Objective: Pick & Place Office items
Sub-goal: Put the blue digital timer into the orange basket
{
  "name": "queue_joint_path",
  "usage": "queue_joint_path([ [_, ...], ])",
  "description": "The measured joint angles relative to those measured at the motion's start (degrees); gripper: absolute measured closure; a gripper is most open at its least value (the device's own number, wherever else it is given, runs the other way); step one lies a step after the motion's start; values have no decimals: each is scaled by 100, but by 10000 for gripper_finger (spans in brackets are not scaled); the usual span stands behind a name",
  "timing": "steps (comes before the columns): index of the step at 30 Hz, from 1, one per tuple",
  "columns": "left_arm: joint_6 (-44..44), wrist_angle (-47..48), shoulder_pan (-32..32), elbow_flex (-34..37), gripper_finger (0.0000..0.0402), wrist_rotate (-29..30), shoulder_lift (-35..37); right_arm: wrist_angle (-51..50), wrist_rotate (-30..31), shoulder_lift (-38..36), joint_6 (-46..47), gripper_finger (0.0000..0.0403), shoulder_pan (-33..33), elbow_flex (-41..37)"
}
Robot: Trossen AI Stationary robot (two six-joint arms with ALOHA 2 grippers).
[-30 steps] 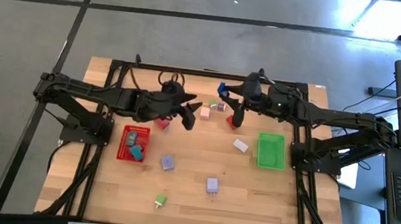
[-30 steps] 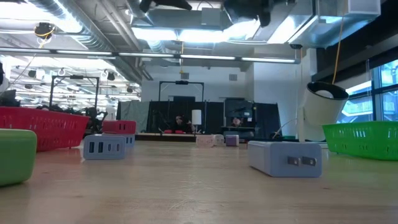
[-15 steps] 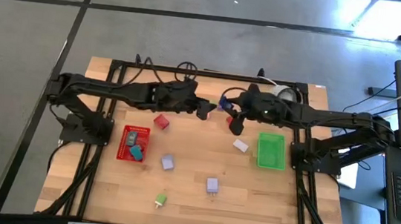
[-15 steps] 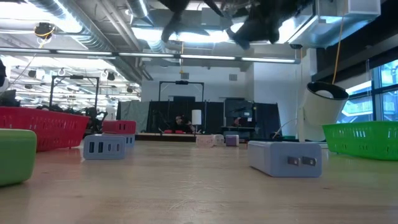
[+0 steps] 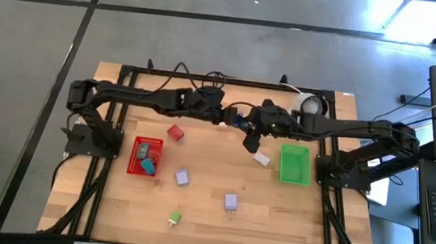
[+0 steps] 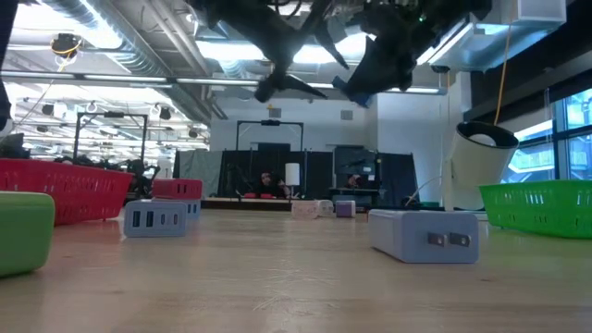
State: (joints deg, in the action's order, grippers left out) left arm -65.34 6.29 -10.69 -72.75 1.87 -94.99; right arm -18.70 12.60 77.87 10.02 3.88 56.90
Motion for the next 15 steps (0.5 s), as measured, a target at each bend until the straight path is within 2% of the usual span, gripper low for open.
queue_joint_path([
  [6,48,-215,-87,-1,166,-540,-191,-26,-15,150,-164,242,0,0],
  [15,75,-38,-189,-2,230,-575,-182,8,-11,150,-490,242,0,0],
])
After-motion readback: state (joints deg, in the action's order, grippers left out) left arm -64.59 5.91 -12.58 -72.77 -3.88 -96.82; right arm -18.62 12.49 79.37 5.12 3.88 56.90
